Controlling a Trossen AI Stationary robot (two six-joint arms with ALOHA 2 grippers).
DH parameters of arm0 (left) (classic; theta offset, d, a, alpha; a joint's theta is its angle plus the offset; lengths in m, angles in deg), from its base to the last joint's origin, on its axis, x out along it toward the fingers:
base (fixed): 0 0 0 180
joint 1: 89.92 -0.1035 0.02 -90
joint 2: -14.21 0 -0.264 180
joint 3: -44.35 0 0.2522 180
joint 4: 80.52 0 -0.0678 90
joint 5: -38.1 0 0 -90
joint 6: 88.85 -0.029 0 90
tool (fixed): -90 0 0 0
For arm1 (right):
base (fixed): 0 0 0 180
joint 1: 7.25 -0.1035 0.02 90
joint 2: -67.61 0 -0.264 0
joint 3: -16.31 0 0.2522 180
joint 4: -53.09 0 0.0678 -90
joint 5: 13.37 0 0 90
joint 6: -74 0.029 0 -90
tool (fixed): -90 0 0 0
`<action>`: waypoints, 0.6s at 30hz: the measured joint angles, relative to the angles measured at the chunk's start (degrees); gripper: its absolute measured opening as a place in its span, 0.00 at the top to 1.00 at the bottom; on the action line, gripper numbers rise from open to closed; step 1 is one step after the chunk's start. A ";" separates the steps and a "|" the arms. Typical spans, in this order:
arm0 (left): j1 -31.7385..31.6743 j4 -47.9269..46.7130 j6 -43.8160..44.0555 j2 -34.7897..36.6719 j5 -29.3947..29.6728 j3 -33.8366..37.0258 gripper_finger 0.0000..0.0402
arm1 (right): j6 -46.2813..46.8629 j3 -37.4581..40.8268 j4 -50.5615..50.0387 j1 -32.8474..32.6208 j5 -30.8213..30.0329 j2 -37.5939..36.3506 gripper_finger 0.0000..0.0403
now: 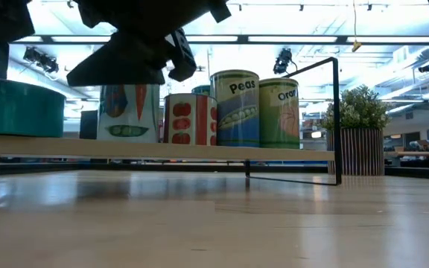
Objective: Pick and place cans onto a shelf
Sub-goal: Put the canned tuna on the shelf
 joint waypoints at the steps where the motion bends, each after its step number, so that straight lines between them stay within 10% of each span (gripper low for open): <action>1: 0.00 0.02 0.00 0.00 0.00 0.00 0.06 | -1.52 -0.23 -0.07 -0.15 0.03 0.00 0.05; 18: -0.02 0.02 0.00 0.00 0.04 0.00 0.06 | -25.23 -2.94 -11.87 0.26 1.91 -0.07 0.05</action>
